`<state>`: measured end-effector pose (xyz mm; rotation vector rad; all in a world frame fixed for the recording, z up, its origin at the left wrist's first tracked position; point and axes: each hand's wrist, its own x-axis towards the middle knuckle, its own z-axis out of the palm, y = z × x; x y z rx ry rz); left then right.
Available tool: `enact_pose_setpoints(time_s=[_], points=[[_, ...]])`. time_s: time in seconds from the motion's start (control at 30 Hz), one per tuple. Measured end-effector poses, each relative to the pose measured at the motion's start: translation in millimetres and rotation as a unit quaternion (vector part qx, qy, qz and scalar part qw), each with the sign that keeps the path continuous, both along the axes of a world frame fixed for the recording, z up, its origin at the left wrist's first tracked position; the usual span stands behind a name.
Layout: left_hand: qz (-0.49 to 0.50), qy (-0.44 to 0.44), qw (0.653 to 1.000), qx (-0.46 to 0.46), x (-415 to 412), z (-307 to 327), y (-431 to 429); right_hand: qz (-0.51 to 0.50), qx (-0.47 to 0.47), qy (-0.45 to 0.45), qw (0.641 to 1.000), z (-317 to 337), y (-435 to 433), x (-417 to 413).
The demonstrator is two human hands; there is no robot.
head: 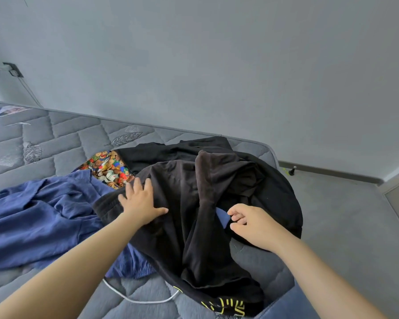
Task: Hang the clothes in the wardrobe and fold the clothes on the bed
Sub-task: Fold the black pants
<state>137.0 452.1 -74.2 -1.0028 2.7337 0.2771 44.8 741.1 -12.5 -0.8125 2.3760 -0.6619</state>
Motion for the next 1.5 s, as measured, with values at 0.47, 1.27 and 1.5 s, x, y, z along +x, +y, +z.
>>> enact_pose_setpoints(time_s=[0.47, 1.27, 1.5], points=[[-0.164, 0.040, 0.979, 0.112, 58, -22, 13, -0.115, 0.052, -0.048, 0.991, -46, -93, 0], [0.197, -0.082, 0.969, 0.127, 31, -42, -5, -0.053, 0.053, 0.108, 0.991, -49, -12, -2], [0.150, -0.113, 0.972, 0.141, 43, -36, -10, -0.029, 0.008, 0.094, 0.995, -42, -19, 3]])
